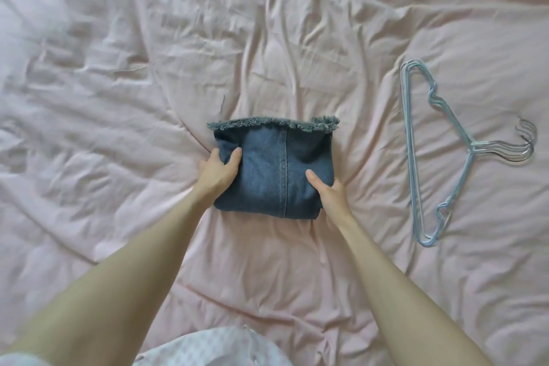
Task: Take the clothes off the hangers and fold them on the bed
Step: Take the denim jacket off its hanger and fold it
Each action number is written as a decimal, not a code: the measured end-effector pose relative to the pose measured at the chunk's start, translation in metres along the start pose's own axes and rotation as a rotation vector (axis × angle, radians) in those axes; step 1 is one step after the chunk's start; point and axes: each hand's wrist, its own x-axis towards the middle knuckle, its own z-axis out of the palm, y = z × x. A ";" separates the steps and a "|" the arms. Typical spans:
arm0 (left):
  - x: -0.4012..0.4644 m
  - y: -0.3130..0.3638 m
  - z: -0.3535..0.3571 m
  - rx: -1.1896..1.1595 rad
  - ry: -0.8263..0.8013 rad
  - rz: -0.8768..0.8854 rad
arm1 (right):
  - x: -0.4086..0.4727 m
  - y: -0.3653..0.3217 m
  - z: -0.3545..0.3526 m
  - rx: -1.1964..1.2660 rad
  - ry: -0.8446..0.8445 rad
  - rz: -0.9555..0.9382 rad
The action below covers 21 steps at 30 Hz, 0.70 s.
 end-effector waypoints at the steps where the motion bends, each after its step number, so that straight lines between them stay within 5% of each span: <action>1: -0.005 0.000 0.000 -0.004 -0.006 0.000 | 0.003 -0.001 0.000 0.006 0.021 -0.003; 5: -0.018 -0.008 -0.005 -0.173 -0.059 -0.006 | 0.010 -0.007 0.005 0.001 0.050 0.062; 12: -0.083 -0.068 -0.006 -0.381 -0.122 -0.093 | -0.032 0.034 -0.007 -0.095 -0.212 0.326; 21: -0.167 -0.148 -0.017 -0.426 -0.068 -0.002 | -0.123 0.082 -0.010 -0.209 -0.258 0.350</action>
